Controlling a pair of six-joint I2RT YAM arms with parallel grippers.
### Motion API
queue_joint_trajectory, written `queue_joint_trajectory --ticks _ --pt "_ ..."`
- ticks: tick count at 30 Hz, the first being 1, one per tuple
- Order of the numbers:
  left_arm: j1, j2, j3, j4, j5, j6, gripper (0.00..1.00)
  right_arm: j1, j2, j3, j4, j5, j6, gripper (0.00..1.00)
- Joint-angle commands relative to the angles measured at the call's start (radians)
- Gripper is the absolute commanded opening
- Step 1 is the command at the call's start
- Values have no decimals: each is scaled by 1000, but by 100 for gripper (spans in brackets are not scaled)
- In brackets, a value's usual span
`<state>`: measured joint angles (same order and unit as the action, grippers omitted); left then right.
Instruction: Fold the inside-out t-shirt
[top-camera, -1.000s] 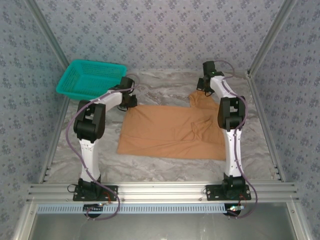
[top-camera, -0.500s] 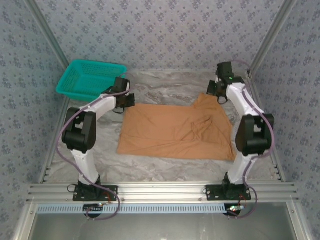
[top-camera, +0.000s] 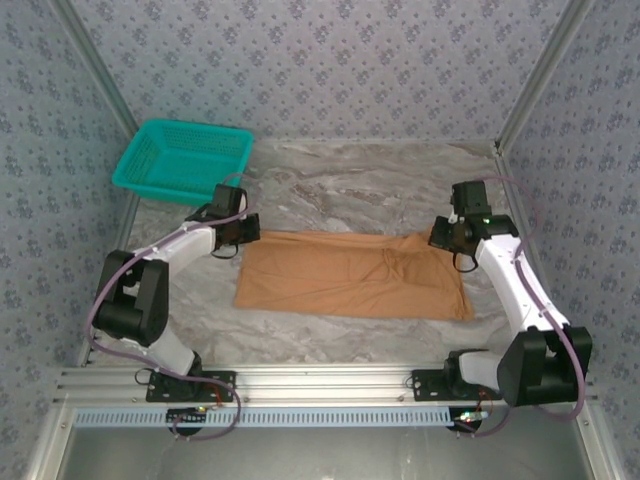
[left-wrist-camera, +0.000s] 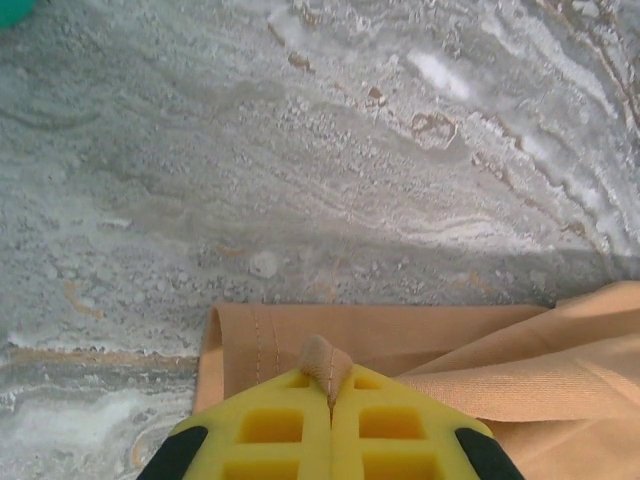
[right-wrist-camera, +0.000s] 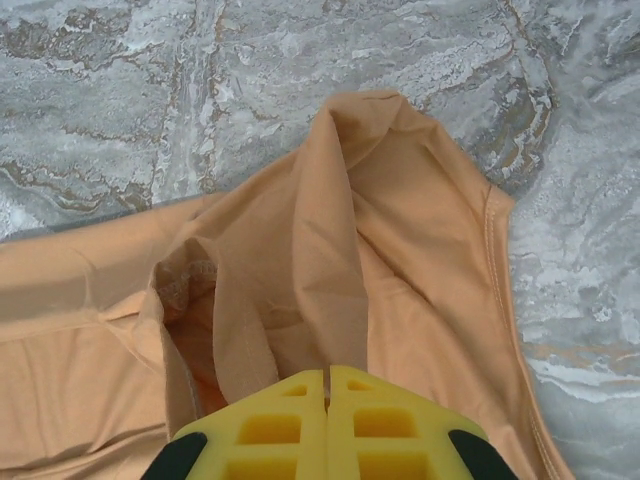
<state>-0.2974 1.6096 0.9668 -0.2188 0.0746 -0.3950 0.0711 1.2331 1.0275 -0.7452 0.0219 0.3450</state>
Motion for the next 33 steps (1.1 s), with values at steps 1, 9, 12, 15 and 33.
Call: queue_joint_trajectory --ticks 1,9,12,15,33 --pt "-9 -38 -3 33 10 -15 0 -7 -22 5 -53 14 16 0" --pt "-42 -75 11 6 11 -5 3 -23 -74 51 -136 71 -11 0" --pt "-58 -99 -25 -18 -7 4 3 -32 -97 21 -156 76 -9 0" --pt "-59 -124 -88 -16 -40 4 4 -36 -111 -26 -164 76 -1 0" --pt "-77 -97 -215 28 -48 -18 6 -39 -113 -188 -129 54 55 0"
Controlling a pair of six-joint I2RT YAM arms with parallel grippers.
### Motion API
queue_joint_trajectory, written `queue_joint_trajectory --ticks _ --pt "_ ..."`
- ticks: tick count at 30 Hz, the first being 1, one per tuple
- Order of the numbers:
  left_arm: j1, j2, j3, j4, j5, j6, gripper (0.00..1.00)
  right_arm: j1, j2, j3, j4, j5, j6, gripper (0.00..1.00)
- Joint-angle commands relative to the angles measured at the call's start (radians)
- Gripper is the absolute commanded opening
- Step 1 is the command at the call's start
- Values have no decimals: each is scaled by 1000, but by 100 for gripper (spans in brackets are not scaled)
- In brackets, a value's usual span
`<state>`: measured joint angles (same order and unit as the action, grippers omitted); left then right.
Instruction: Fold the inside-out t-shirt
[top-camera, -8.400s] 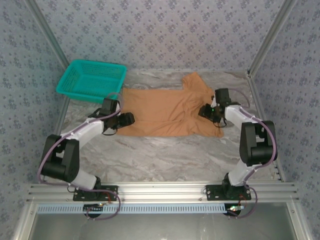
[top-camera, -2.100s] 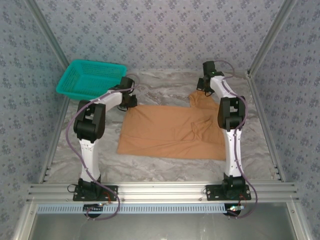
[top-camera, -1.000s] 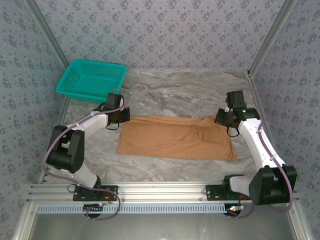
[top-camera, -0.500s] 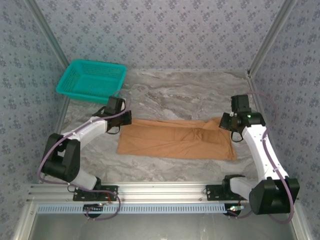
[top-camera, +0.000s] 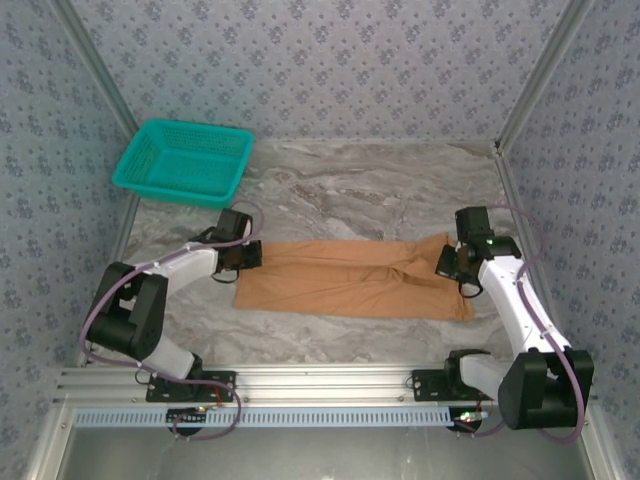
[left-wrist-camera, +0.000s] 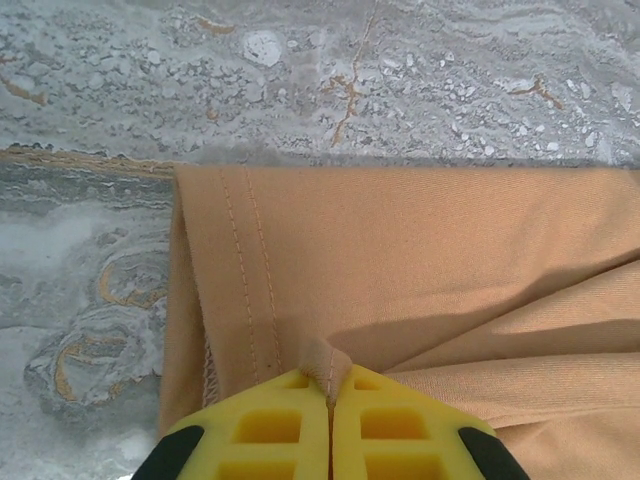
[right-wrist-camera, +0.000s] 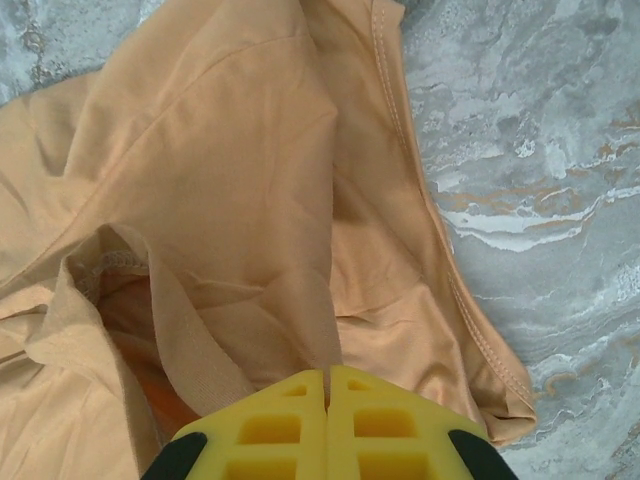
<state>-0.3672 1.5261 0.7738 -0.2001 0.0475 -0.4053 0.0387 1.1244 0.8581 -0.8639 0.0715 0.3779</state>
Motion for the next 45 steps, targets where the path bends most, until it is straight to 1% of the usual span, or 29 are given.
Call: queue_joint_trajectory --ticks 1,6,9,10,13,15,17,18,21,24,27,31,35,39,43,44,45 --pt "-9 -18 -28 7 -23 -9 6 -6 -3 -26 -9 4 24 0" --pt "-12 -38 -56 1 -38 -5 7 -2 -2 -50 -8 7 28 0" --pt "-13 -50 -68 -14 -52 -11 9 13 0 -50 -22 33 35 1" --pt "-15 -61 -76 -14 -54 -15 12 21 1 -50 -26 50 40 3" --pt "-20 -99 -84 -31 -66 -29 28 42 12 -44 -41 89 54 10" --pt "-29 -126 -77 -55 -88 -35 36 51 11 -39 -50 112 68 15" --pt "-40 -165 -69 -74 -122 -32 42 64 -12 -33 -46 158 88 23" --pt "-48 -186 -66 -80 -145 -33 46 75 -34 -35 -31 162 82 28" --pt "-67 -244 -68 -50 -161 -31 54 112 -96 -52 50 128 70 42" --pt "-85 -237 -57 7 -94 -29 63 155 -68 -72 189 30 59 53" --pt "-90 -168 -28 63 -5 -40 65 187 65 -50 314 -44 72 54" --pt "-94 -73 22 79 36 -47 65 204 229 3 361 -79 48 55" --pt "-96 4 61 90 72 -46 65 196 283 -29 384 -124 42 57" --pt "-95 88 100 100 106 -50 66 185 333 -57 405 -159 47 56" --pt "-101 142 142 67 131 -48 65 185 366 -67 392 -190 39 52" --pt "-105 146 139 67 127 -47 65 185 369 -67 387 -191 34 50" --pt "-108 149 135 67 122 -47 65 185 369 -70 387 -191 32 47"
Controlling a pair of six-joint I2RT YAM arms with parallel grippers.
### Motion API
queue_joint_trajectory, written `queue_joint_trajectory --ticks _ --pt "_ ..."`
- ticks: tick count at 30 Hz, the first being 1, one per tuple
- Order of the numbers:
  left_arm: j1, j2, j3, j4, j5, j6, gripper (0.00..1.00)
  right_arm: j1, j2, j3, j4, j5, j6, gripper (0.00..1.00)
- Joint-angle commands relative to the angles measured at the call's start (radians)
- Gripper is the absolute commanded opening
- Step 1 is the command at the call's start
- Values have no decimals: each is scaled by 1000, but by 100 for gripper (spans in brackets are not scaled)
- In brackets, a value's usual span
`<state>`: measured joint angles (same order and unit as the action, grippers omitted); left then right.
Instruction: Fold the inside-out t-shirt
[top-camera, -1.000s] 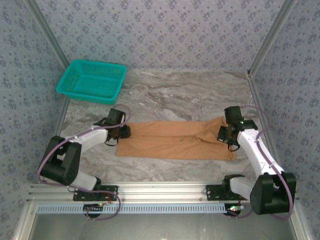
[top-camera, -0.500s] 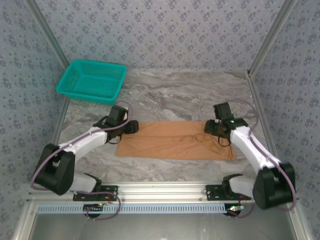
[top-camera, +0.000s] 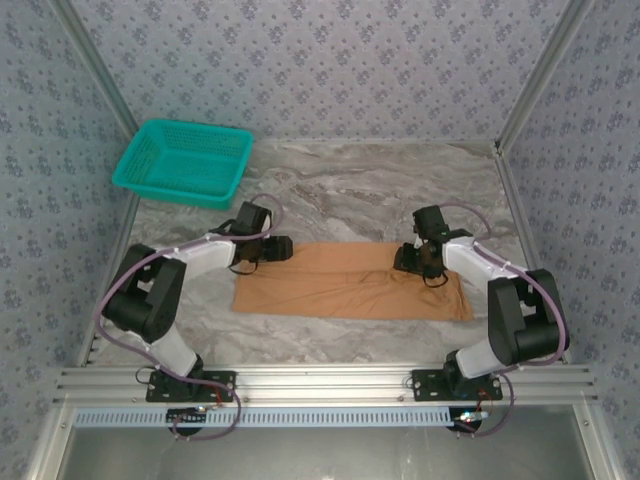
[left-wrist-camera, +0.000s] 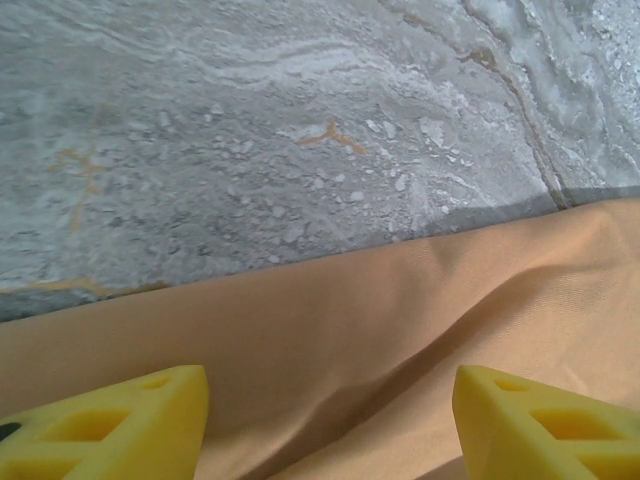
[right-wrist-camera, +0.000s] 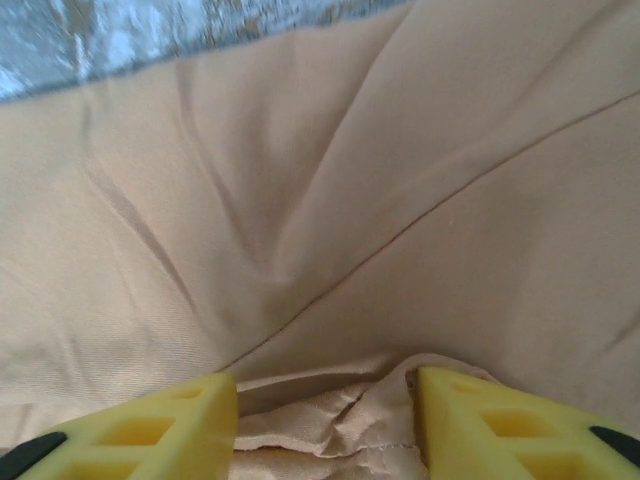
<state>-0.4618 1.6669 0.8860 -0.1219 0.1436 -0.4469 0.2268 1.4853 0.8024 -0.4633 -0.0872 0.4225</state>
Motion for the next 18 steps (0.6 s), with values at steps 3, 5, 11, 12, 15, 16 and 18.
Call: queue_joint_trajectory --ticks 3,5,11,12,15,16,18 --pt "-14 28 18 -15 24 -13 65 2 5 -22 -15 -53 -16 36" --pt "-13 35 13 -17 26 -13 65 10 -9 -34 -21 -59 -19 29" --pt "-13 16 -23 -28 4 -4 65 21 -87 -56 -73 -57 -26 18" --pt "-13 16 -23 -33 3 0 65 24 -96 -61 -77 -64 -25 17" --pt "-14 14 -21 -53 -9 11 65 36 -115 -67 -100 -74 -27 13" --pt "-14 14 -23 -56 -14 13 65 42 -123 -68 -112 -70 -26 13" --pt "-14 14 -27 -60 -21 14 65 49 -145 -71 -133 -66 -29 13"
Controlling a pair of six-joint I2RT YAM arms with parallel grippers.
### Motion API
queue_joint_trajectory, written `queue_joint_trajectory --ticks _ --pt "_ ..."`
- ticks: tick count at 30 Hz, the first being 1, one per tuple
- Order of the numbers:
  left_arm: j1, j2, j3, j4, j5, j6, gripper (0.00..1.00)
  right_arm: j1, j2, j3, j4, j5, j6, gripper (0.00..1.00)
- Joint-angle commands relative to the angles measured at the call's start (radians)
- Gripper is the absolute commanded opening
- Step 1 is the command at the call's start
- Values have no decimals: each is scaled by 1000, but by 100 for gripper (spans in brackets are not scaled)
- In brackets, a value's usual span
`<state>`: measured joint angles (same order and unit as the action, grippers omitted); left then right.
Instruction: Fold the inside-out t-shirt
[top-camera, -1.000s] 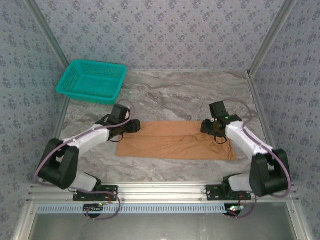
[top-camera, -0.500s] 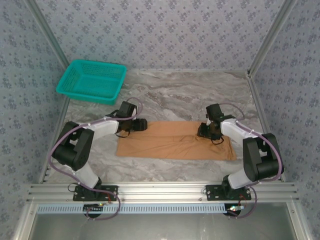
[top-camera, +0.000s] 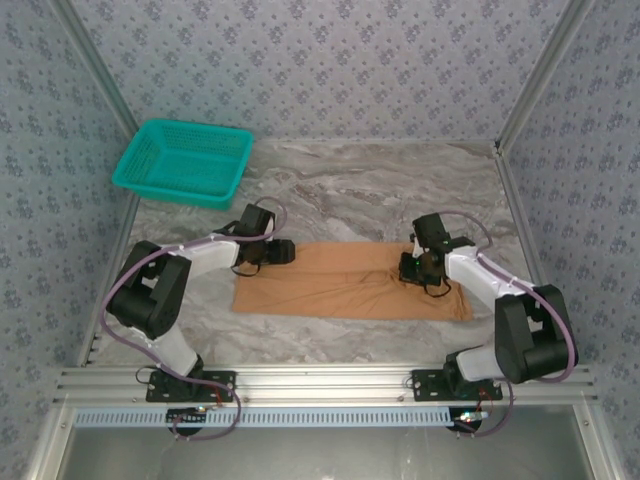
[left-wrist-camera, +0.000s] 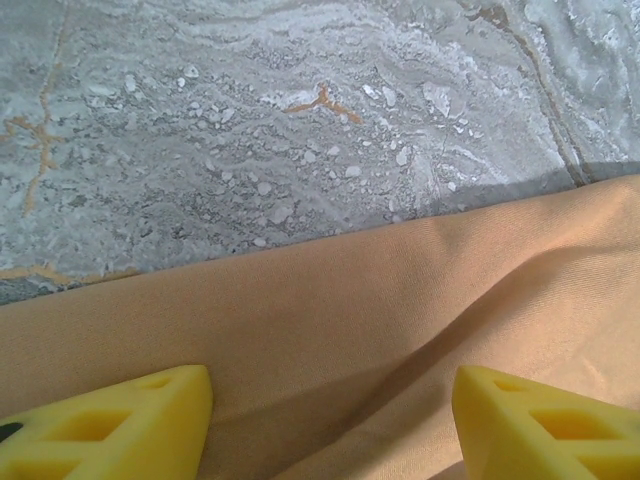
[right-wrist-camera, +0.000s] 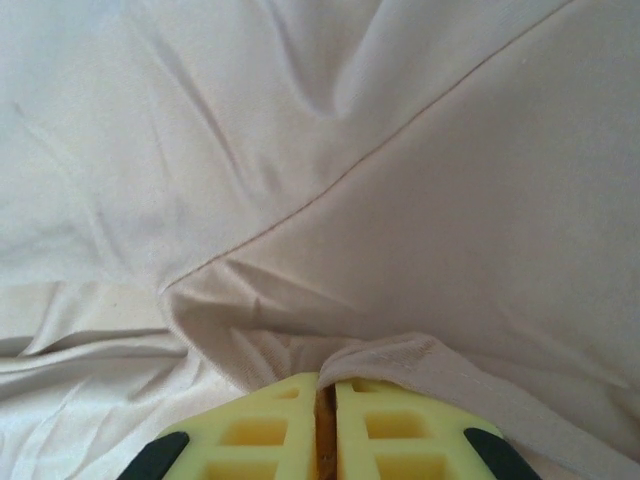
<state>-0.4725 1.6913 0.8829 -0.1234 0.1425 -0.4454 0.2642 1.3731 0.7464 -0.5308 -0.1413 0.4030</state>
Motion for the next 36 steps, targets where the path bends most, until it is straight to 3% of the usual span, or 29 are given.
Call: queue_joint_trajectory --ticks 1,8,13,17,19,23,27,33,36 --pt "-3 -10 -23 -61 -21 13 65 14 -44 -18 -90 -11 -12 13" --pt "-3 -16 -33 -65 -34 7 65 65 -145 -60 -187 -48 26 16" --pt "-4 -21 -33 -69 -35 5 65 165 -213 -90 -209 -125 63 32" --pt "-4 -42 -36 -73 -39 7 65 168 -290 -52 -201 -150 51 38" --pt "-4 -53 -32 -80 -43 10 65 152 -310 -30 -168 -88 55 40" --pt "-4 -75 -39 -81 -47 10 65 63 -223 -4 -75 41 70 41" --pt "-5 -86 -43 -90 -54 14 66 1 -67 34 23 47 31 42" --pt "-4 -50 -20 -91 -60 22 66 12 43 18 30 22 -11 44" --pt "-3 -32 -9 -89 -54 22 66 32 48 -13 6 0 -1 41"
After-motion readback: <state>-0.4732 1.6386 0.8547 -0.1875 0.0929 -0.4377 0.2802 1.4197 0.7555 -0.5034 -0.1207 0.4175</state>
